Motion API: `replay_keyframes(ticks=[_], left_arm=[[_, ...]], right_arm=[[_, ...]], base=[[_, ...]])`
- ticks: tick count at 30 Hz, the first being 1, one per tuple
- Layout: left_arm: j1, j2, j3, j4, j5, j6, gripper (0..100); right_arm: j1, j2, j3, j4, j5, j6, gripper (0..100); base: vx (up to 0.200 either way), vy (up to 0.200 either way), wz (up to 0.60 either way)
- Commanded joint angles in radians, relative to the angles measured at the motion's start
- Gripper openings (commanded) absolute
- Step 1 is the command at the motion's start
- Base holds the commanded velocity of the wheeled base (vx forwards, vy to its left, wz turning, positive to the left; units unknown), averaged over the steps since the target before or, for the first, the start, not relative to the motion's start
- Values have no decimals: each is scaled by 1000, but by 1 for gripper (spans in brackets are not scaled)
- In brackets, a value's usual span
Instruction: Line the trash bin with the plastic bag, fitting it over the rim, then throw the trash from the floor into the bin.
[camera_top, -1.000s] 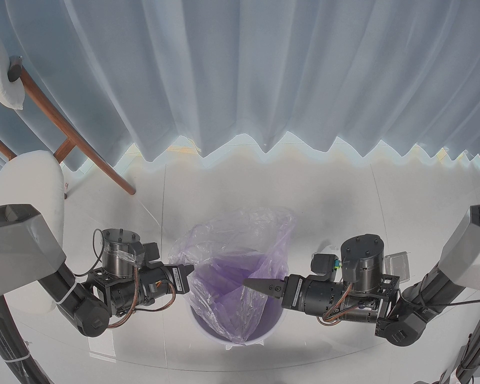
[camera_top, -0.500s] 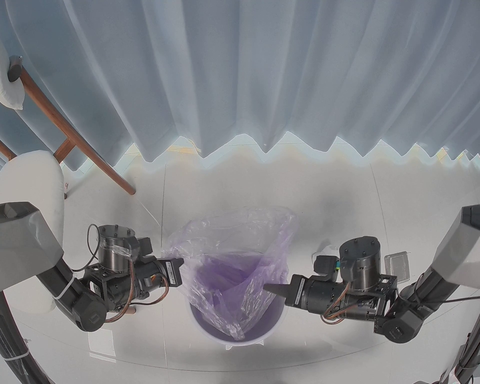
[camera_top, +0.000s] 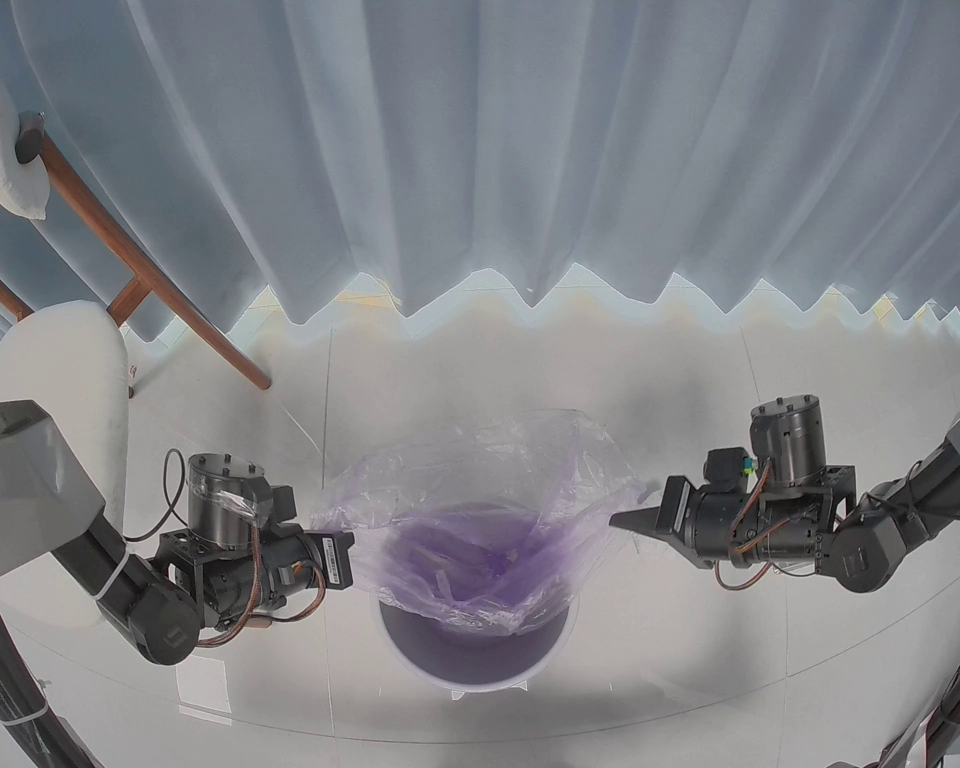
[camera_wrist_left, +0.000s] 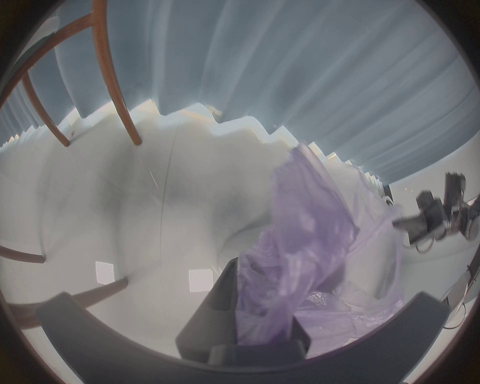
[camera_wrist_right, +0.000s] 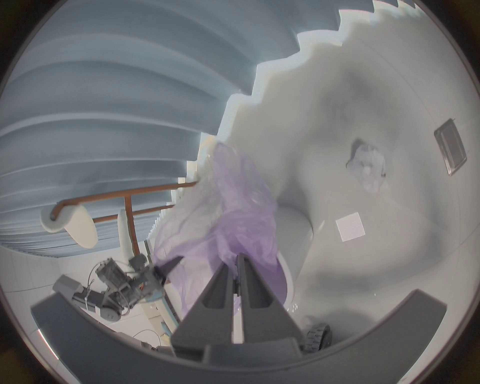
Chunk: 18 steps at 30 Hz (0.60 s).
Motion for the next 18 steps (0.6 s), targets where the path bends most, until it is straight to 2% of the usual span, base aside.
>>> replay_keyframes(ticks=[1,7,12,18], left_arm=[[-60,-26,24,33,2,-4,0],[-91,17,30,29,6,-5,0],[-91,86,31,20,8,-4,0],[-91,110,33,22,8,-4,0]], right_arm=[[-75,20,-45,-7,19,-27,0],[-121,102,-50,-69,20,-44,0],[-123,191,-53,-93,20,-51,0],[-121,206,-45,-98,22,-65,0]], base=[[0,0,0],[0,0,0],[0,0,0],[0,0,0]])
